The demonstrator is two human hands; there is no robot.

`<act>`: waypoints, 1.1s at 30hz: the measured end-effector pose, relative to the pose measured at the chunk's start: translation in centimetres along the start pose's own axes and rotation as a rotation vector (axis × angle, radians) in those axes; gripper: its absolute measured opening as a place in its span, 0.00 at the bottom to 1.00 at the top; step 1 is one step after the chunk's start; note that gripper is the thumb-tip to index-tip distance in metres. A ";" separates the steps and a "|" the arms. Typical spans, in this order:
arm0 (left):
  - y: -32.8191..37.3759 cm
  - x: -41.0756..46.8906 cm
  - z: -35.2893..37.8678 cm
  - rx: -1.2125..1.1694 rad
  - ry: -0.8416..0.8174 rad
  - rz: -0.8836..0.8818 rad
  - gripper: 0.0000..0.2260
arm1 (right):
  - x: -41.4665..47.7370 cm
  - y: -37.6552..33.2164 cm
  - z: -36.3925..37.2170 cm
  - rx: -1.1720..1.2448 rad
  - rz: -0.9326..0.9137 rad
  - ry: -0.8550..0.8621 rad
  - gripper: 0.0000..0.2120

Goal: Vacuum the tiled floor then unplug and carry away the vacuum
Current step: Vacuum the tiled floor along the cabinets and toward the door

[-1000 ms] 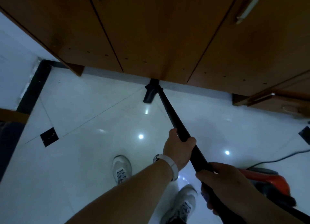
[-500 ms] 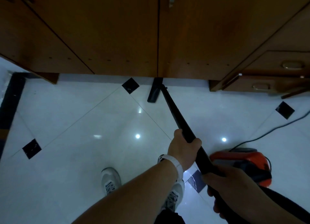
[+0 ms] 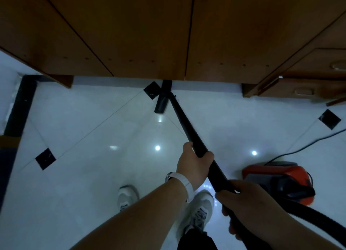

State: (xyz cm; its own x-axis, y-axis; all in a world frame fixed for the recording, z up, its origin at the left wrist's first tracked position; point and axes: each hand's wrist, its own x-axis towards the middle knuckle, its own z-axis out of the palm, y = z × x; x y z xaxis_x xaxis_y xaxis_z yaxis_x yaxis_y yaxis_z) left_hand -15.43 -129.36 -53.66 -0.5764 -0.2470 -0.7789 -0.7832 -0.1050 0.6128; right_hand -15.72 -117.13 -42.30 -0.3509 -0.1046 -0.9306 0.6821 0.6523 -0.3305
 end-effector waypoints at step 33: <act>-9.5 1.6 -44.9 -0.276 0.376 -0.040 0.26 | 2.7 -19.9 40.3 -0.270 -0.032 -0.244 0.09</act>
State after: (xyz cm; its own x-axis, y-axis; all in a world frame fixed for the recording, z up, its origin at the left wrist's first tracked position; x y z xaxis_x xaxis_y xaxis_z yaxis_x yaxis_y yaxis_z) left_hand 1.54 -172.03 -54.78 -0.3826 -0.5640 -0.7318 -0.6826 -0.3612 0.6353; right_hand -4.38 -160.69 -44.56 -0.1835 -0.2828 -0.9414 0.4676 0.8173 -0.3367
